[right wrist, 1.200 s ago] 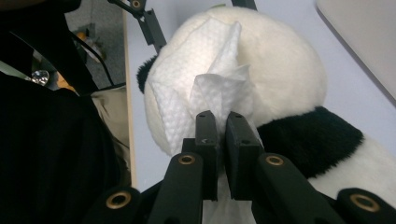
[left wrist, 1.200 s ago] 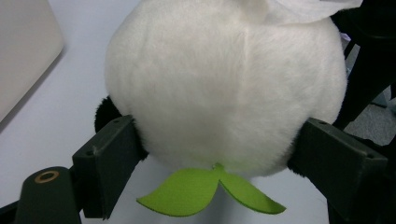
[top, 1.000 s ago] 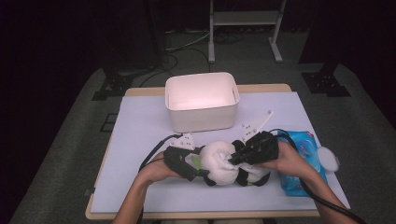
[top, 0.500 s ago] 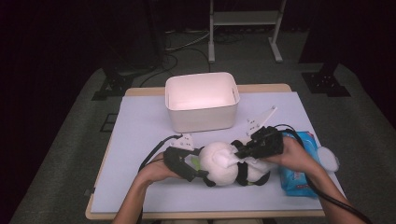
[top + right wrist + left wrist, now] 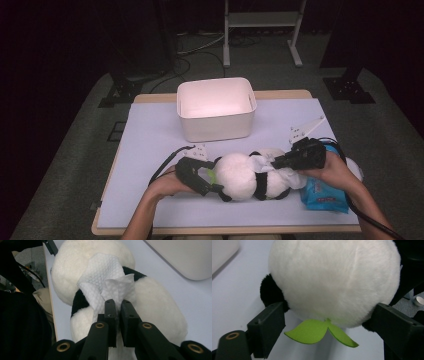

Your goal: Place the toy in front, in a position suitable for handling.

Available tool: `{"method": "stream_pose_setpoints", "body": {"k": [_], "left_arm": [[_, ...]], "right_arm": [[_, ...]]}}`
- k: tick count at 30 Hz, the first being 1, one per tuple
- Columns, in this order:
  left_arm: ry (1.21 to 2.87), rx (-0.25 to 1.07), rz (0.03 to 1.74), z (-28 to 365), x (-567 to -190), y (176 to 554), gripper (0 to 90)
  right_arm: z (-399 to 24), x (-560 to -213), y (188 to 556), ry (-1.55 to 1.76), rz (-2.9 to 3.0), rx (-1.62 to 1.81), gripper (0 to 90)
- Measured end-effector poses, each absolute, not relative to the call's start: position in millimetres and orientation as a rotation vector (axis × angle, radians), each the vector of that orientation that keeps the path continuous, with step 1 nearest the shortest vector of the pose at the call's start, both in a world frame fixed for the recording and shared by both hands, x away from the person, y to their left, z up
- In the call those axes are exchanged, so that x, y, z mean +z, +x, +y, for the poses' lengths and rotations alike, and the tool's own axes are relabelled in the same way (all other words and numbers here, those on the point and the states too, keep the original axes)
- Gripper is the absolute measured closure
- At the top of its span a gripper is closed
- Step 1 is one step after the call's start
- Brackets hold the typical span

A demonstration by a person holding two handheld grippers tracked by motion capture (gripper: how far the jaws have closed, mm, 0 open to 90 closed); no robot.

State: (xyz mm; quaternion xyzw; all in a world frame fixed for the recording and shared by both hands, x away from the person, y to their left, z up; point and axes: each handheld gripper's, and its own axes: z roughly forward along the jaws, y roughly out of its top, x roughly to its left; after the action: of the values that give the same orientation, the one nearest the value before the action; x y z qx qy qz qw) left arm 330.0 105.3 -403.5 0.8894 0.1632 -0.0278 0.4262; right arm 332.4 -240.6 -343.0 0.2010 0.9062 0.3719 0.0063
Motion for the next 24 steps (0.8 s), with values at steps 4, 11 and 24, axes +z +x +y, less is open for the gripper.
{"method": "stream_pose_setpoints", "body": {"k": [4, 11, 24], "left_arm": [[2.207, -0.128, 0.437, 106.4, -405.3, 331.2, 10.3], [2.157, -0.229, 0.509, 105.2, -407.2, 336.6, 10.1], [2.035, -0.336, 0.587, 106.3, -406.3, 347.7, 10.3]], "right_arm": [[-241.2, -348.6, 329.6, 0.628, 2.839, 1.184, 83.8], [-241.3, -353.3, 322.8, 0.616, 2.849, 1.202, 84.0], [-234.9, -356.2, 315.1, 0.552, 2.866, 1.212, 84.3]]}}
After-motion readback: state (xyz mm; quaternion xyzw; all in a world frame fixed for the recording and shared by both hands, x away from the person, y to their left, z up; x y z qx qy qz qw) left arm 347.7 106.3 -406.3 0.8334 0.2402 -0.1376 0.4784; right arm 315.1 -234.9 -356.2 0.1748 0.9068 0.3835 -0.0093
